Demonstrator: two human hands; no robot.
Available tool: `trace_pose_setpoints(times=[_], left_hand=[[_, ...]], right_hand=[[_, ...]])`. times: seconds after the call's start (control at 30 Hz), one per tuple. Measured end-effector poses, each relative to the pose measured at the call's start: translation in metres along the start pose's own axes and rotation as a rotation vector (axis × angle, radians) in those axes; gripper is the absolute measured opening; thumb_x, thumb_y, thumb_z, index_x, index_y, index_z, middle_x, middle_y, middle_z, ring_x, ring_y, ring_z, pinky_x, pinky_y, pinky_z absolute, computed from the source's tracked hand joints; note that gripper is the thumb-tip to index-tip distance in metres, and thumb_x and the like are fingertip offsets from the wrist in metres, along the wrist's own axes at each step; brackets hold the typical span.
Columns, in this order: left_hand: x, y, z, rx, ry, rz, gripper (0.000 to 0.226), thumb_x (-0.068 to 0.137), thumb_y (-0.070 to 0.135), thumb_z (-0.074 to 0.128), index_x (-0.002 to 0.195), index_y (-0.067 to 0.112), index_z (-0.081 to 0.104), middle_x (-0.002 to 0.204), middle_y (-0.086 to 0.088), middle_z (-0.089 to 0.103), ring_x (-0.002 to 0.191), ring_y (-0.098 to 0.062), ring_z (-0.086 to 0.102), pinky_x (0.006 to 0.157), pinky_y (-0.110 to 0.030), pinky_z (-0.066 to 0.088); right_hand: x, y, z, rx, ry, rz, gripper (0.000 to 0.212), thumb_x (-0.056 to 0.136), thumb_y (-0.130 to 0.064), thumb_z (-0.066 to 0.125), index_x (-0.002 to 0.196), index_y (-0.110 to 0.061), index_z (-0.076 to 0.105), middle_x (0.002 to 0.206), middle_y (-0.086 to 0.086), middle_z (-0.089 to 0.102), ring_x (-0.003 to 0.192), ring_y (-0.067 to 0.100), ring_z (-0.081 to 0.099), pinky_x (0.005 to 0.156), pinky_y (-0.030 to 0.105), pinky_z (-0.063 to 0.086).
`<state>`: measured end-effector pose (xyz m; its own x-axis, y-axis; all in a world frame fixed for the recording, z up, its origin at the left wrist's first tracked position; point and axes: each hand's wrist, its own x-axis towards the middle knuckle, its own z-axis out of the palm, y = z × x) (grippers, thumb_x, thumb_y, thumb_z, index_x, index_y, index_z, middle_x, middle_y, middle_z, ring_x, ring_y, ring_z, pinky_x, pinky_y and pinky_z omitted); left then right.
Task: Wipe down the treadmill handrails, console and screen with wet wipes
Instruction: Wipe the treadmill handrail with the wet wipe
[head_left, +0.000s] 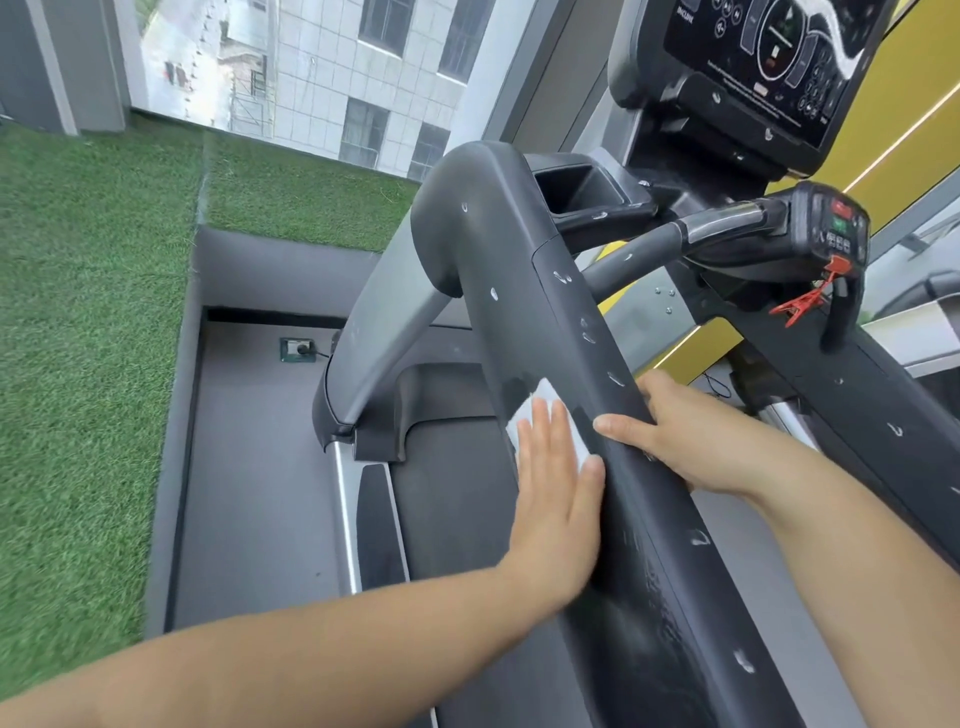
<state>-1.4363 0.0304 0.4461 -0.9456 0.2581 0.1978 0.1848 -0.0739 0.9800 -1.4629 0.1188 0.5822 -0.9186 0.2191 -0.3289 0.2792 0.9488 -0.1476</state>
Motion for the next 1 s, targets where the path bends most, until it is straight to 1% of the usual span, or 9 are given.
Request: trace_pose_setpoints(times=[0.13,0.2,0.33,0.47,0.57,0.67,0.77,0.9,1.0], left_hand=[[0.044,0.004,-0.015,-0.025,0.040,-0.087,0.055,0.104,0.027,0.020,0.148,0.026,-0.013,0.153,0.018,-0.017,0.132,0.007,-0.024,0.113,-0.021,-0.010],[0.039,0.005,-0.013,0.015,0.075,-0.055,0.057,0.102,0.035,0.019,0.149,0.021,-0.011,0.155,0.013,-0.017,0.135,0.003,-0.022,0.116,-0.025,-0.008],[-0.019,-0.002,0.001,0.121,-0.050,0.122,0.054,0.097,0.042,0.016,0.136,0.035,-0.021,0.145,0.021,-0.031,0.133,0.005,-0.034,0.110,-0.017,-0.020],[0.021,-0.009,-0.006,0.144,0.025,0.102,0.062,0.087,0.054,0.007,0.140,0.032,-0.017,0.151,0.016,-0.025,0.137,0.001,-0.028,0.110,-0.015,-0.018],[0.041,-0.006,-0.011,0.135,0.078,0.080,0.062,0.088,0.052,0.007,0.142,0.032,-0.014,0.153,0.017,-0.020,0.139,-0.001,-0.025,0.109,-0.013,-0.017],[0.001,-0.005,-0.004,0.146,-0.011,0.114,0.055,0.091,0.051,0.009,0.137,0.037,-0.018,0.148,0.021,-0.026,0.135,0.005,-0.030,0.111,-0.015,-0.018],[-0.004,-0.011,-0.004,0.130,-0.042,0.120,0.049,0.094,0.047,0.012,0.132,0.042,-0.019,0.145,0.025,-0.028,0.132,0.009,-0.032,0.110,-0.014,-0.018],[0.047,-0.006,-0.014,0.012,0.066,-0.018,0.053,0.104,0.029,0.021,0.143,0.032,-0.014,0.149,0.023,-0.022,0.136,0.005,-0.026,0.112,-0.018,-0.012],[0.027,-0.001,-0.006,0.042,0.045,0.026,0.053,0.103,0.034,0.020,0.143,0.031,-0.016,0.147,0.021,-0.027,0.135,0.003,-0.031,0.109,-0.013,-0.017]], right_hand=[[0.000,0.000,0.001,-0.040,0.020,-0.013,0.044,0.089,-0.056,0.051,0.108,-0.017,0.040,0.082,-0.002,0.049,0.071,0.014,0.052,0.055,0.029,0.037],[0.001,0.001,0.000,-0.036,0.018,-0.018,0.045,0.089,-0.055,0.051,0.109,-0.017,0.041,0.082,-0.002,0.049,0.071,0.014,0.052,0.056,0.029,0.038],[0.001,0.001,0.000,0.017,0.000,-0.013,0.042,0.090,-0.053,0.052,0.111,-0.019,0.041,0.083,-0.005,0.047,0.073,0.011,0.052,0.055,0.028,0.038],[0.001,0.001,0.000,0.024,-0.001,-0.019,0.044,0.089,-0.053,0.053,0.113,-0.018,0.041,0.086,-0.004,0.049,0.076,0.013,0.053,0.057,0.029,0.040],[0.001,0.002,0.001,0.016,0.007,-0.023,0.044,0.089,-0.054,0.053,0.111,-0.017,0.041,0.084,-0.004,0.048,0.073,0.013,0.052,0.057,0.029,0.039],[0.001,0.003,0.001,0.066,-0.002,-0.019,0.043,0.089,-0.053,0.053,0.113,-0.019,0.042,0.092,-0.004,0.054,0.081,0.012,0.057,0.060,0.029,0.044],[0.000,0.001,0.000,0.042,-0.004,-0.018,0.043,0.090,-0.053,0.052,0.113,-0.019,0.042,0.088,-0.005,0.052,0.078,0.011,0.055,0.058,0.028,0.041],[-0.001,0.000,0.000,0.009,0.007,-0.015,0.046,0.089,-0.055,0.052,0.113,-0.017,0.041,0.086,-0.001,0.051,0.076,0.016,0.055,0.060,0.031,0.043],[-0.001,0.000,0.000,0.011,0.010,-0.019,0.045,0.089,-0.054,0.052,0.113,-0.017,0.042,0.087,-0.002,0.050,0.076,0.014,0.054,0.060,0.029,0.040]])
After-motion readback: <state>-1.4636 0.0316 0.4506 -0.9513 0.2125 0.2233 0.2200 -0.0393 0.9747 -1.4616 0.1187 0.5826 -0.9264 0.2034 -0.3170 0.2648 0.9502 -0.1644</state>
